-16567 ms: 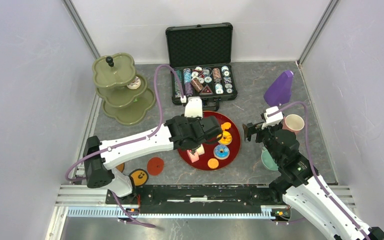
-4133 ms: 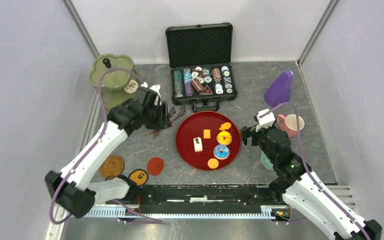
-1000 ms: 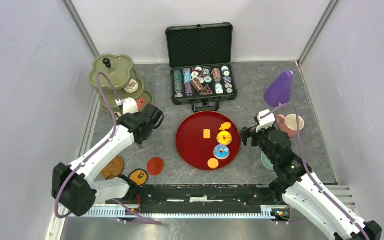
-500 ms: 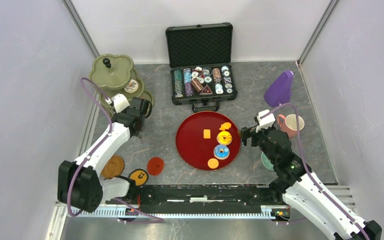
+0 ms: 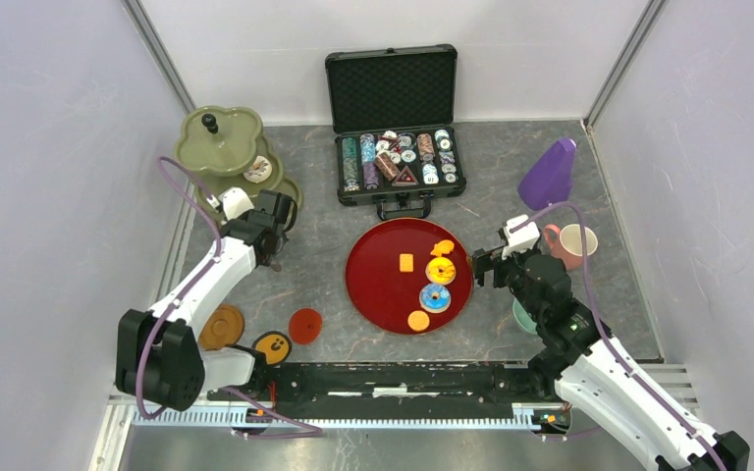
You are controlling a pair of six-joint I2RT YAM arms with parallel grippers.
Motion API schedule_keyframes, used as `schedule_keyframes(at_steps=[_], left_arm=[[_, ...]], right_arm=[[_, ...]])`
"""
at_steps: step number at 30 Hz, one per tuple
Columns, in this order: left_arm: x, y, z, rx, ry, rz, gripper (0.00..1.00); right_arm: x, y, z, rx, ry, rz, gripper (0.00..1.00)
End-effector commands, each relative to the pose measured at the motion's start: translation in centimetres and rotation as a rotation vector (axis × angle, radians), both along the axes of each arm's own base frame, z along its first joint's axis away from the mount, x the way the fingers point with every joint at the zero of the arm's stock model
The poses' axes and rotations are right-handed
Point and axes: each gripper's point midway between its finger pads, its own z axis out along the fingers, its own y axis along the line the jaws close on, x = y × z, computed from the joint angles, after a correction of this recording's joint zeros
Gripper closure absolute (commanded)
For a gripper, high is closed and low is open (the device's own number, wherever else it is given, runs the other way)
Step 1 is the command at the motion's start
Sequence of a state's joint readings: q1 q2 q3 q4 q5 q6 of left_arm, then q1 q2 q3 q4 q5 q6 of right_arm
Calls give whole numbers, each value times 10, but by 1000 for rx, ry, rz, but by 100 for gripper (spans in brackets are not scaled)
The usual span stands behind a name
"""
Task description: Serve the afternoon tea
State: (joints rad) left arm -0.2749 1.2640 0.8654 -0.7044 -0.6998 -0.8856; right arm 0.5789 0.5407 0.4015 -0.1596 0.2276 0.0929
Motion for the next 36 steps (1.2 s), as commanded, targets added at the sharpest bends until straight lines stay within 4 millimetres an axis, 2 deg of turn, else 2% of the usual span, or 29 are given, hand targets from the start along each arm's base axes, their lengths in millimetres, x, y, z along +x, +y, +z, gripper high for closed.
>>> schedule_keyframes(at_steps=[1,8,14,20,23,26,30,33,36], left_arm=[[2,-13,34,-112,-88,-13,21],[-25,-30,72,-222,-136,-152,9],[-41,-63,110,-320,-236,-433,2],[-55,-63,137,-321,-316,-490,0],[-58,-64,134,-330,-303,-491,0],[-61,-66,120,-358,-255,-467,0],[-69,-65,81,-443,-185,-318,0],[-74,-53,54,-460,-160,-147,0],[-69,-44,32,-470,-191,1,0]], right_arm=[[3,2,9,13,-19,-4,2],[4,2,5,8,-10,-7,2],[4,2,0,-4,2,-6,2],[5,-2,2,-17,3,-23,2],[6,-3,2,-23,4,-29,2],[6,-5,3,-32,10,-39,2],[8,-3,2,-26,2,-36,2],[9,-1,0,-32,10,-31,2],[8,-1,-1,-35,21,-29,2]])
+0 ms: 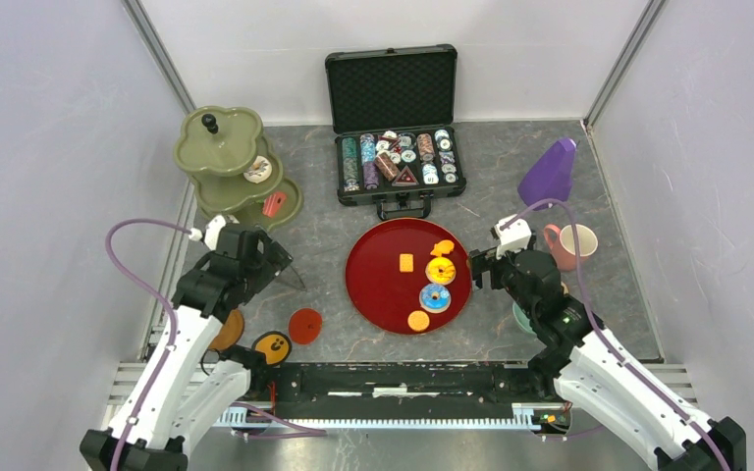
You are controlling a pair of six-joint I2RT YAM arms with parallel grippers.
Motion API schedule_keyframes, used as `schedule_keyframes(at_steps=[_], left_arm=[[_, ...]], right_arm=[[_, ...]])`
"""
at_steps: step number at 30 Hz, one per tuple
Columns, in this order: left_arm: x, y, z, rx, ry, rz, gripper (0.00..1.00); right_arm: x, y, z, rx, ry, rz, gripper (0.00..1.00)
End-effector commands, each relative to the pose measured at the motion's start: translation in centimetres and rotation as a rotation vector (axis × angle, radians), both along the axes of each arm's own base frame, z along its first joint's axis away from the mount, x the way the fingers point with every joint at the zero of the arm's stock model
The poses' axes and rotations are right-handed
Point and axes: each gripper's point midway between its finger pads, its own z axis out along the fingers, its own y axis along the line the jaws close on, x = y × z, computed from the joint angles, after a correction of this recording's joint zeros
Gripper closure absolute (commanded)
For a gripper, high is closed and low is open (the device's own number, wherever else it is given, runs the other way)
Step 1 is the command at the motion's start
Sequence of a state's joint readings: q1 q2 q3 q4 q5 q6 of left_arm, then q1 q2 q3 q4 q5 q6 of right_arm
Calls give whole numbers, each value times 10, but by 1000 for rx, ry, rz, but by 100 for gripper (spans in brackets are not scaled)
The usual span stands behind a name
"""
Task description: Serve the afternoon tea
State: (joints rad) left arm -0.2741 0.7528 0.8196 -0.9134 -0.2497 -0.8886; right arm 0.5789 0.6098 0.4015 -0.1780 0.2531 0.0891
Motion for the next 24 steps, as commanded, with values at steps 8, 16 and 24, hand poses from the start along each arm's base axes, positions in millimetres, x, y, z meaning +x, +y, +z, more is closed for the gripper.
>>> schedule_keyframes(at_steps=[8,16,24], left_arm=[[41,25,-82,-45,-56,395,0],[64,44,-108,154,-21,404,0],[90,44,-115,199,-7,420,0]], right_arm=[[6,2,23,32,-58,-10,2],[2,3,24,56,-75,1,2],[2,6,17,59,-60,14,2]])
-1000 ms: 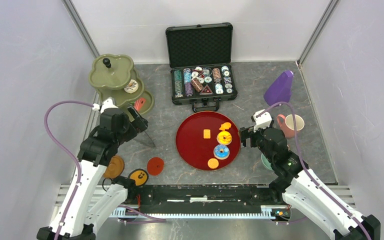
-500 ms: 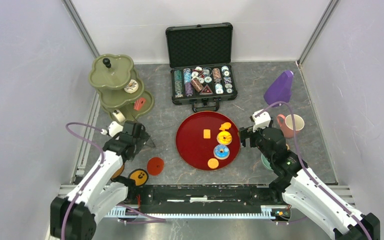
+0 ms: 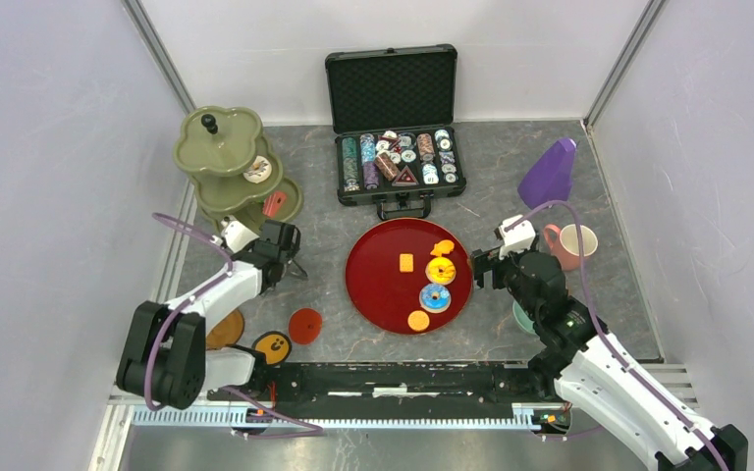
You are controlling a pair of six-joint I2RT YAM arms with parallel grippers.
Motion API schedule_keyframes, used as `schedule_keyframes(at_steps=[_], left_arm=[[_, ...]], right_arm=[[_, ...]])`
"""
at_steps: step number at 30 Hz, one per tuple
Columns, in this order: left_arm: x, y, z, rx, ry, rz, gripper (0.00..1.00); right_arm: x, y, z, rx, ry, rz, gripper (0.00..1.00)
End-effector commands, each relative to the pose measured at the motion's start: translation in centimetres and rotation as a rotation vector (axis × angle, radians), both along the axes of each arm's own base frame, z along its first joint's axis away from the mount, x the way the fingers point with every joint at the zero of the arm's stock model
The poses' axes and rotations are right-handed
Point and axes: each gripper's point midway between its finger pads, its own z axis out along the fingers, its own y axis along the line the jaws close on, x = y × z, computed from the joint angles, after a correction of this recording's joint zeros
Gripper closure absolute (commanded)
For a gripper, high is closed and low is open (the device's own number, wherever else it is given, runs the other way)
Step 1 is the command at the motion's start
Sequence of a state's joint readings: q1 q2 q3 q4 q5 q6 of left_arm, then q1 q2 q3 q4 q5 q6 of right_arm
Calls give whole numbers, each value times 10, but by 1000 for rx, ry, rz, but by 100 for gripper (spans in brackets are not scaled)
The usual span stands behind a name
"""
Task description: Serve the afternoon tea
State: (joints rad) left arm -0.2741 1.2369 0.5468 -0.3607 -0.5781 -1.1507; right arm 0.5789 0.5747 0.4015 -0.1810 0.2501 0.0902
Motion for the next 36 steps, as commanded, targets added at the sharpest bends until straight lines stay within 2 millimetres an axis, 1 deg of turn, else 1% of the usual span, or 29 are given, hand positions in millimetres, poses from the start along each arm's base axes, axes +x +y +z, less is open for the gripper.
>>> schedule_keyframes(at_steps=[1,2,6,10,14,17,20,24,26,30,32,34,36], left_arm=[[29,7,14,69,-43,30,0],[31,6,14,71,-29,28,0],[28,4,12,73,24,24,0],[23,6,12,61,5,43,0],[28,7,14,59,-20,70,0],[30,9,9,71,4,89,0],[35,8,3,80,29,94,0],[41,6,-2,82,46,94,0],[42,6,-2,87,57,93,0],[31,7,-4,81,89,98,7],[24,10,-1,83,78,106,12],[19,14,5,85,41,120,20],[16,15,11,79,-1,108,27]], right_arm=[[4,7,10,38,-35,12,2],[4,7,9,37,-32,14,2],[5,7,6,26,-18,13,2],[4,7,5,37,-26,11,2],[6,9,9,36,-30,19,2],[6,11,6,28,-16,29,2],[6,8,6,22,-12,14,2],[7,8,14,35,-41,12,2],[8,7,16,30,-40,8,2],[7,8,10,25,-23,13,2],[6,8,8,24,-15,11,2],[6,8,7,29,-20,11,2],[6,8,8,32,-24,14,2]])
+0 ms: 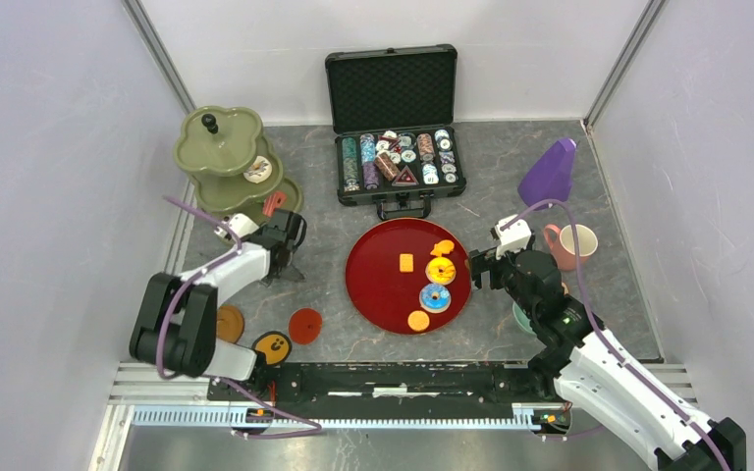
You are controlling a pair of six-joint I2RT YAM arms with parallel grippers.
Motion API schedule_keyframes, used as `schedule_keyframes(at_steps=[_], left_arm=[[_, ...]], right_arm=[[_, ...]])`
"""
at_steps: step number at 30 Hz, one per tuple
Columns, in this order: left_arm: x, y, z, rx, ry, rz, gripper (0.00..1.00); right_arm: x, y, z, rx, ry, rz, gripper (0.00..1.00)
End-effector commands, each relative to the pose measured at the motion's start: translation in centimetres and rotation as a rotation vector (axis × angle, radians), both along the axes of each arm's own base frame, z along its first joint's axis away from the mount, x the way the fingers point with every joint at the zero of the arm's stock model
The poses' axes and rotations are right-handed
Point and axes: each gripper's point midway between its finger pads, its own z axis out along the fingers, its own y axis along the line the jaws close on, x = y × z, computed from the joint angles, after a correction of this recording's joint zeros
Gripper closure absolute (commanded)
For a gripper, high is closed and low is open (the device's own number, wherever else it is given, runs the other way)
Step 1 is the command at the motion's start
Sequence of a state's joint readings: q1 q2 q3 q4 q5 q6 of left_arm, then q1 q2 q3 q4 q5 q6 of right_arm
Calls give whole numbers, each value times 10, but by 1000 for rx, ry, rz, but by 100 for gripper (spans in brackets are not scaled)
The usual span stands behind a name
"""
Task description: Serve the afternoon tea
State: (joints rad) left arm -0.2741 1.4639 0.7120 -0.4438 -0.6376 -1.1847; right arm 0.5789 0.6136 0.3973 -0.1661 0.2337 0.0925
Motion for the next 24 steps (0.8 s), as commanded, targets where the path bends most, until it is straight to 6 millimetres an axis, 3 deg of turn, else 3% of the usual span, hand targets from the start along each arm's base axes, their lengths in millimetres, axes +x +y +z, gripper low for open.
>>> schedule_keyframes(at_steps=[1,14,18,20,24], left_arm=[[-6,11,22,9,-125,45,29],[-33,10,82,-52,-270,-52,38],[-29,4,89,-51,-269,-117,14],[-32,7,82,-41,-222,-84,0],[-24,7,59,-30,-164,-52,0]], right_arm=[[5,4,18,41,-52,-1,2],[5,4,19,45,-60,0,2],[6,7,16,43,-51,12,2],[5,6,14,36,-42,6,2],[5,7,17,48,-56,8,2]])
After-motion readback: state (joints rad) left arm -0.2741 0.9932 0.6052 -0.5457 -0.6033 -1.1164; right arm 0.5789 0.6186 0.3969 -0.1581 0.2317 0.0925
